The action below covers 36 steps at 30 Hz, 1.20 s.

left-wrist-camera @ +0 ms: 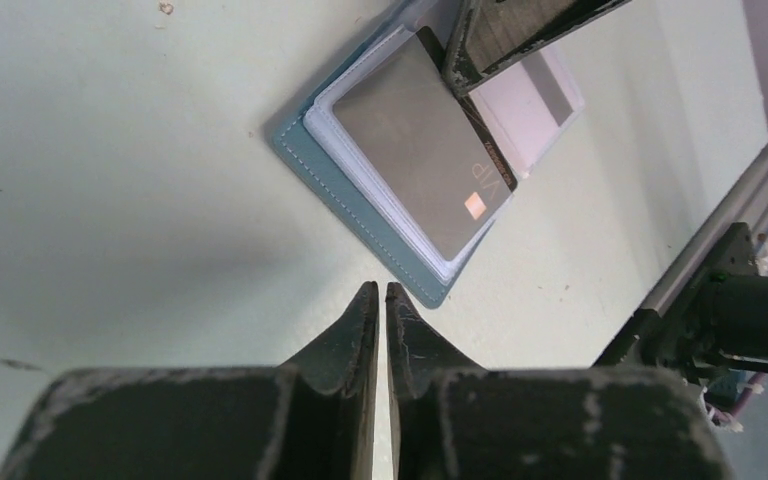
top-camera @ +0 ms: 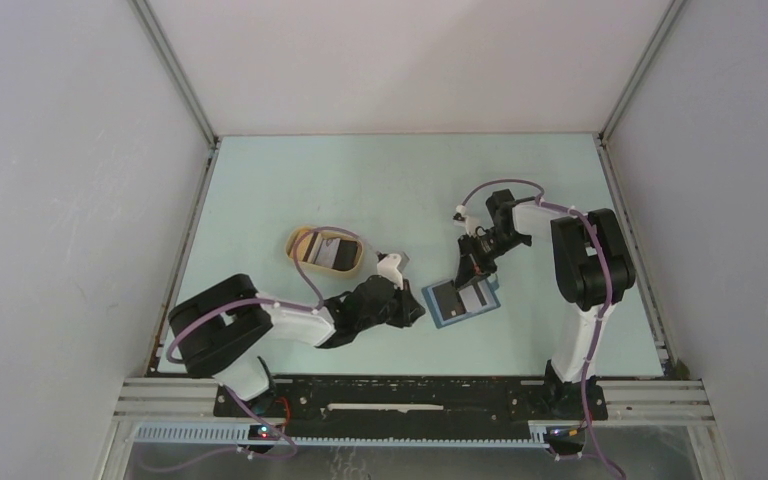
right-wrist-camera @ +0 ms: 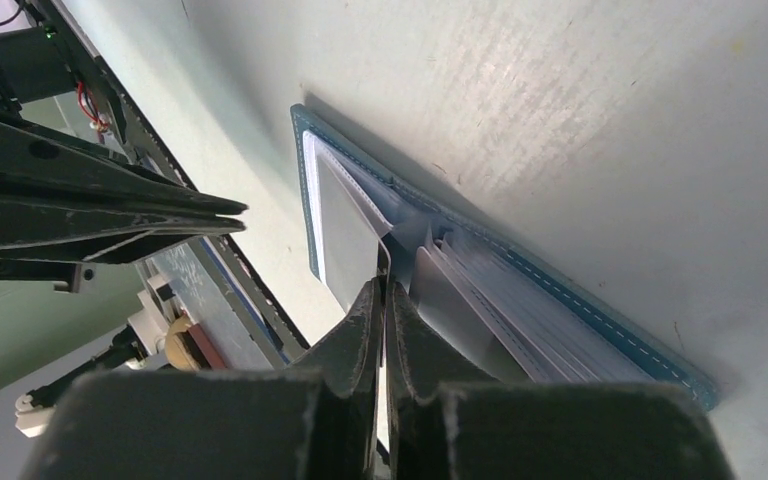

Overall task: Put the credit cards into the card holder
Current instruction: Insert the credit card into the card holder.

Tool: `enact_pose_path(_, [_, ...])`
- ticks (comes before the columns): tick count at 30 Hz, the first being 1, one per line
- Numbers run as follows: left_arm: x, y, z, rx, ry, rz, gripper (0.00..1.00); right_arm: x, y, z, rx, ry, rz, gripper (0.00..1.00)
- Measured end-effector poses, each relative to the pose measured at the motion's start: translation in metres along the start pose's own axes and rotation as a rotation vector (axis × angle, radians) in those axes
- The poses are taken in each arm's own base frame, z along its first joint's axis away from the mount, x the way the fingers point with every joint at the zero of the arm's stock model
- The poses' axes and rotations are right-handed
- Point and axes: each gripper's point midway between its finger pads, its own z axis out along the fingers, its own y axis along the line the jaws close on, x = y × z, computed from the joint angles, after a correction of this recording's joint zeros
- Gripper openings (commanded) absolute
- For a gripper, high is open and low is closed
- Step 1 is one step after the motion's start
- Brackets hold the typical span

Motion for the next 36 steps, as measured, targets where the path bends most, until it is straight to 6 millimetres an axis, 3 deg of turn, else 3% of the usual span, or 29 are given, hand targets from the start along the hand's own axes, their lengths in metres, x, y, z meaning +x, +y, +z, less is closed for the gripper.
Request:
enact_pose_path(7, [-0.020,-0.008,-0.028,0.056,-0.101,0.011,0.13,0.002,0.002,0.000,-0.005,0.010,-0.023,0.40])
enact_pose_path(10, [-0.033,-0.015,-0.043,0.092,-0.162,0.020,0.14,0.002,0.007,-0.002,-0.002,0.006,-0.049,0.45])
enact_pose_path(18, [-0.066,-0.023,-0.087,0.149,-0.334,0.062,0.24,-0.009,0.038,-0.028,0.015,-0.077,-0.208,0.48])
enact_pose_path(27, [-0.104,-0.018,-0.132,0.100,-0.513,0.143,0.49,-0.017,0.069,-0.064,0.061,-0.191,-0.410,0.48])
enact_pose_path(36, [-0.116,-0.010,-0.144,0.056,-0.567,0.206,0.74,-0.019,0.127,-0.122,0.129,-0.398,-0.720,0.48])
